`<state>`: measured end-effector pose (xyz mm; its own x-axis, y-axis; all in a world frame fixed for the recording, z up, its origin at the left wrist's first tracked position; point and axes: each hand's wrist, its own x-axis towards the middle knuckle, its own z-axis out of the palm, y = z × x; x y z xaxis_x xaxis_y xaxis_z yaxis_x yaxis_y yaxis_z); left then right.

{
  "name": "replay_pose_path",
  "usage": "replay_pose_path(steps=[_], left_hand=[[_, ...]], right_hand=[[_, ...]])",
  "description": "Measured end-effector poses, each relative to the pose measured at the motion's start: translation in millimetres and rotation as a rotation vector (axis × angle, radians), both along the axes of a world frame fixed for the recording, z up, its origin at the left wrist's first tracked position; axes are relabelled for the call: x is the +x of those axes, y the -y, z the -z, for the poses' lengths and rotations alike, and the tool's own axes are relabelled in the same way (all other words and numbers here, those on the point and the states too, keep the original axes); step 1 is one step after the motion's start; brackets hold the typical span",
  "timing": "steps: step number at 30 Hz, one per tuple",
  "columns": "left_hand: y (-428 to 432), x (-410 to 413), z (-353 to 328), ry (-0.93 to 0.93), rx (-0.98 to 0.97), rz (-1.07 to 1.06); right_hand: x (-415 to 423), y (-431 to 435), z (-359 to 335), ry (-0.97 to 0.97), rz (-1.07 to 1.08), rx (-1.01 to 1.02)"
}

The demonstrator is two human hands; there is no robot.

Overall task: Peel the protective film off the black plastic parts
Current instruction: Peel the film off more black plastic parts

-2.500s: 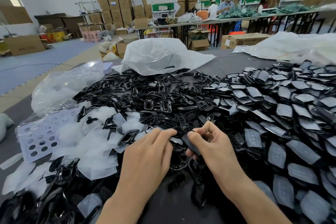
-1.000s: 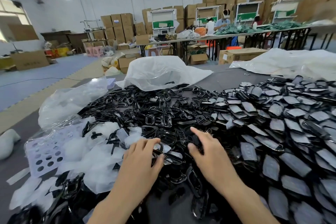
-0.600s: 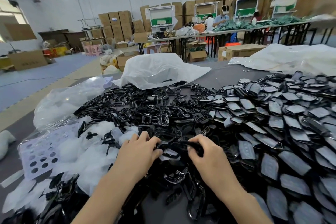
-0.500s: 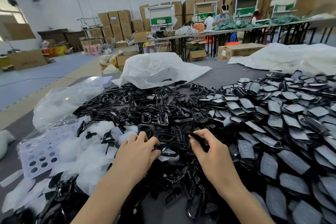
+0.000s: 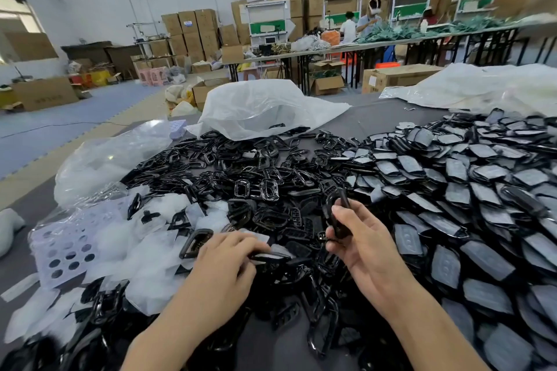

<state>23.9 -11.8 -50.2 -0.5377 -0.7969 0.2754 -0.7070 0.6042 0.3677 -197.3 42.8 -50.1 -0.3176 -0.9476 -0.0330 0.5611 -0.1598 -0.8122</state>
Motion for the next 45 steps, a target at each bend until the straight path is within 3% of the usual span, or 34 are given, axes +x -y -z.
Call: replay_pose_path(steps=[2,6,10,15,23,28,32,35,45], left_hand=[[2,3,0,-0.006,0.069,0.073],[11,0,-3,-0.058,0.061,0.016],[20,-17,0,0.145,-0.057,-0.087],[32,-29,-1,0.344,-0.034,-0.118],[33,-64,5,0.293,-0.109,-0.064],[33,-64,7,0.065,0.005,-0.042],[22,-57,3,-0.424,0.279,0.002],[9,-49,0,-0.644,0.353,0.019],[-13,-40,-8,-0.703,0.429,0.126]], right_hand=[[-1,1,1,0.054,-0.009,0.01],[0,2,0,0.057,-0.056,-0.013],[2,3,3,-0.051,-0.101,-0.028],[3,7,7,-0.036,-0.064,-0.02],[0,3,11,-0.268,0.041,0.013],[-3,5,11,-0.203,0.104,0.015],[-3,5,13,-0.211,0.141,0.019],[0,5,13,-0.243,0.139,0.022],[6,2,14,-0.414,0.112,0.026]])
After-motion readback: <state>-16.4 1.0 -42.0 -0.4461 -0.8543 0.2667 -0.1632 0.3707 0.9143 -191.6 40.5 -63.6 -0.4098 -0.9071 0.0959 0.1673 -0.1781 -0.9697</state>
